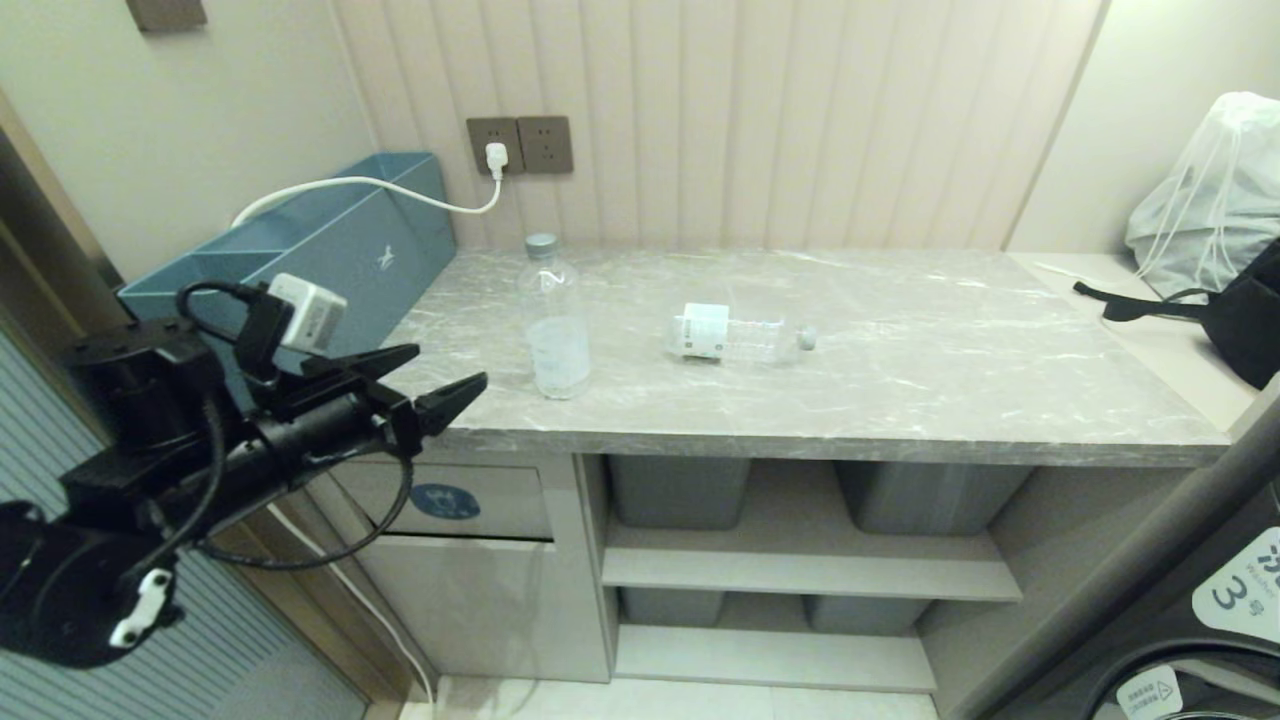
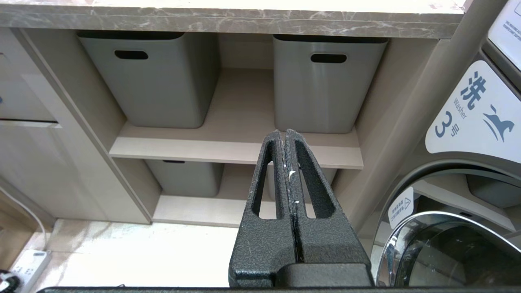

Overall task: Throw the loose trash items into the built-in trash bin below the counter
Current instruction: Pick up the garbage

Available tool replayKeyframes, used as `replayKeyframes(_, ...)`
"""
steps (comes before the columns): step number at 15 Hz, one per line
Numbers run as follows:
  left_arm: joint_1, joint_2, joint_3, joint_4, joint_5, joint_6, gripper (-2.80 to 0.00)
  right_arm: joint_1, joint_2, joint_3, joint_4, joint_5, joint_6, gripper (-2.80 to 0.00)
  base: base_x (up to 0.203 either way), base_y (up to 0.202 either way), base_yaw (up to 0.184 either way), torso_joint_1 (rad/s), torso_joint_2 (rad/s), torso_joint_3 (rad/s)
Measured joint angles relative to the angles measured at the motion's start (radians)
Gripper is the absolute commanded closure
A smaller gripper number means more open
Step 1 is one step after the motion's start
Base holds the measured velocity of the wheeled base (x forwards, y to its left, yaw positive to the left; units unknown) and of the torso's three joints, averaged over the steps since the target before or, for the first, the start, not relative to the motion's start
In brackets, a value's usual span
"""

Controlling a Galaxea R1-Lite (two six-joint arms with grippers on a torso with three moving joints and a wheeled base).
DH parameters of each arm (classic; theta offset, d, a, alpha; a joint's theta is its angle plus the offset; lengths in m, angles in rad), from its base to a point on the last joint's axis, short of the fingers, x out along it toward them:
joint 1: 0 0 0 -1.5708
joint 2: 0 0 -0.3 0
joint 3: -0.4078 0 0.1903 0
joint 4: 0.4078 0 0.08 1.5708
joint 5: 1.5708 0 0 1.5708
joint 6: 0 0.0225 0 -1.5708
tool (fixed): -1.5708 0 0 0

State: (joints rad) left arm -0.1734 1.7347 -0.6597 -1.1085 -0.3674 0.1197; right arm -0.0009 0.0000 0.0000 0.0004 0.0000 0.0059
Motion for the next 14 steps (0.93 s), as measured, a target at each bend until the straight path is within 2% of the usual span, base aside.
replayKeyframes(2,-0.011,0.101,-0.091,-0.033,0.005,0.005,-2.80,0.000,0.000,0.000,0.000,0.000,0.000,0.00,0.000,0.000,0.000,0.000,0.00,0.000)
replayKeyframes(9,-0.071,0.357,-0.379,-0.039,0.027,0.004,-2.80,0.000,0.000,0.000,0.000,0.000,0.000,0.00,0.000,0.000,0.000,0.000,0.00,0.000)
replayKeyframes(14,-0.078,0.451,-0.488,-0.036,0.027,0.002,-2.80,0.000,0.000,0.000,0.000,0.000,0.000,0.00,0.000,0.000,0.000,0.000,0.00,0.000)
